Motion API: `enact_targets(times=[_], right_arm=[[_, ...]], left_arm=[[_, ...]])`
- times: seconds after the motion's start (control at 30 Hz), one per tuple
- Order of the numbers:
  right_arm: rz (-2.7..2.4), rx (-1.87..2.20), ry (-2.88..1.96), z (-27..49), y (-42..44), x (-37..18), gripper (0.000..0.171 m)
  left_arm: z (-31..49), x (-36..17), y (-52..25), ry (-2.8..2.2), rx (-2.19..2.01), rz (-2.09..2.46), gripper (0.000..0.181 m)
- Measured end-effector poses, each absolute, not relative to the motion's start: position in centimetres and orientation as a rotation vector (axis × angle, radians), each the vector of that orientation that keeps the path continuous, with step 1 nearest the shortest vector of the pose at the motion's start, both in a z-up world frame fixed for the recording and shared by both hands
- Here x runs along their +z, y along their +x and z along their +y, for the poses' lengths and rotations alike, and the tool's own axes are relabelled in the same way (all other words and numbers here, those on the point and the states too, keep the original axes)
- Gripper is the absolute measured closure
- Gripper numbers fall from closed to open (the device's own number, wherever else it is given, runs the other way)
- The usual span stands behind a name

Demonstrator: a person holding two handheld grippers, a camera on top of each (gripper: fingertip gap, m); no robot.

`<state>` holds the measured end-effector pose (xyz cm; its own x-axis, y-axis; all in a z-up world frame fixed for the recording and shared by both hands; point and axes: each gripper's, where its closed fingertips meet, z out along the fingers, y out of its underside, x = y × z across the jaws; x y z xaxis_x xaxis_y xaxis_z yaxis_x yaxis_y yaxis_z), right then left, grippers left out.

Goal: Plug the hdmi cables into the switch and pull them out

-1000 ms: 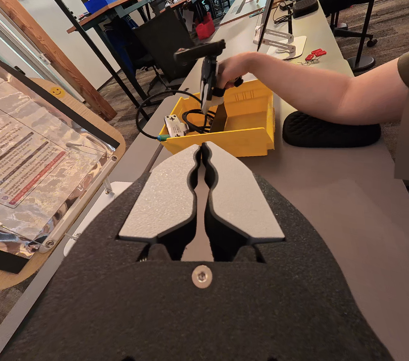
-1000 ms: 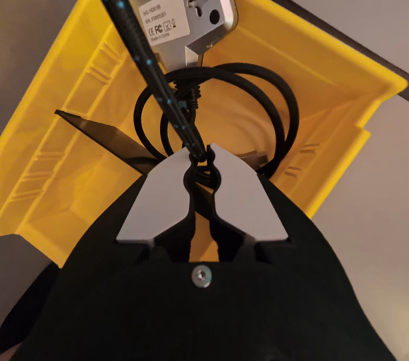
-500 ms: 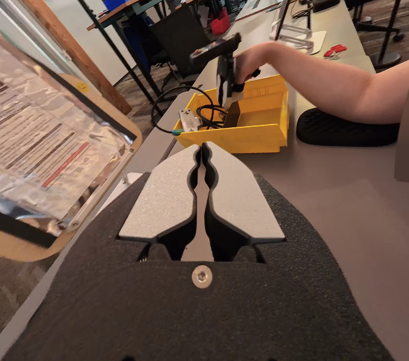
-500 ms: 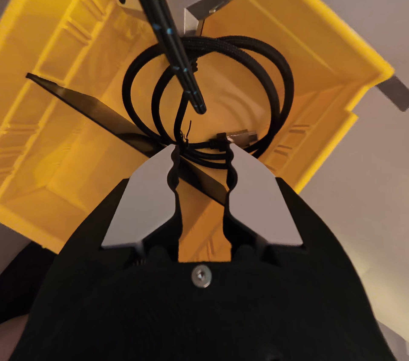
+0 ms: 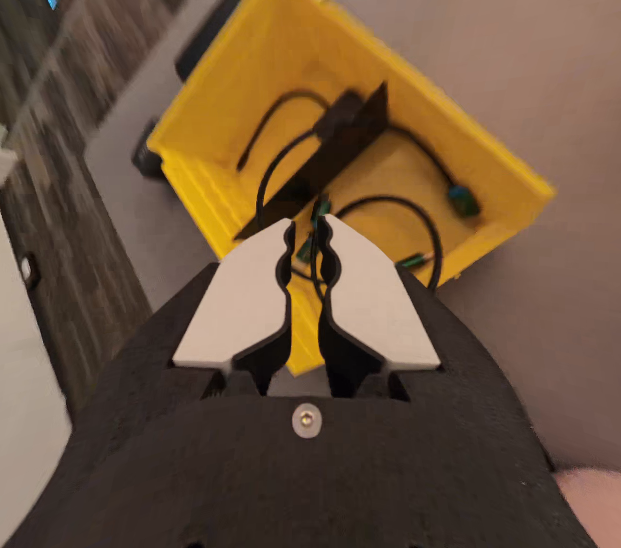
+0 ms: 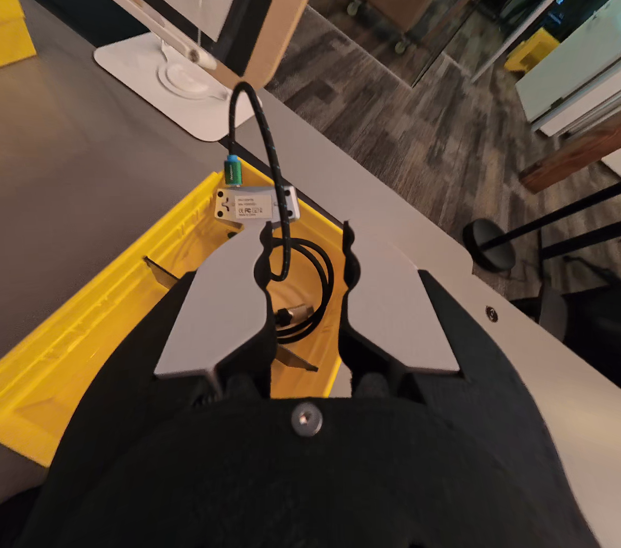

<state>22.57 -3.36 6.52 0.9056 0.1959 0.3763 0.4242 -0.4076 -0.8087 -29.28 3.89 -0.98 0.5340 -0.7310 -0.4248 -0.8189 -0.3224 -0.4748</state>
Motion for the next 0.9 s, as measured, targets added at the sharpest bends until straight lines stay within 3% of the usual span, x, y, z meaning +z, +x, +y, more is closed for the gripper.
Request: enact_targets(times=[0.03,0.2,0.53,0.8,0.9], right_arm=[[-0.465,-0.274,-1.992,-3.5,22.1,6.8,0.13],[-0.535,-0.322,-1.997,-3.4,20.8,6.6,0.13],[-0.573,-0.337,-2.039,-2.8,20.5,5.3,0.13],[-0.595,-0.348,-2.092,-2.8,21.1,4.1,0.132],[-0.576,-0.349,-2.106,-2.8,21.8,3.8,0.134]], left_arm=[[4.5,-2.1,-30.6,-2.181,0.249,1.239,0.169],[8.3,-5.3,-33.1,-2.236,0.466,1.229,0.16],[12.8,-6.6,-31.9,-2.11,0.388,1.115,0.142],[12.9,-7.1,-32.1,-2.127,0.304,1.09,0.154],[12.7,-7.5,-32.0,-2.117,0.313,1.137,0.172]])
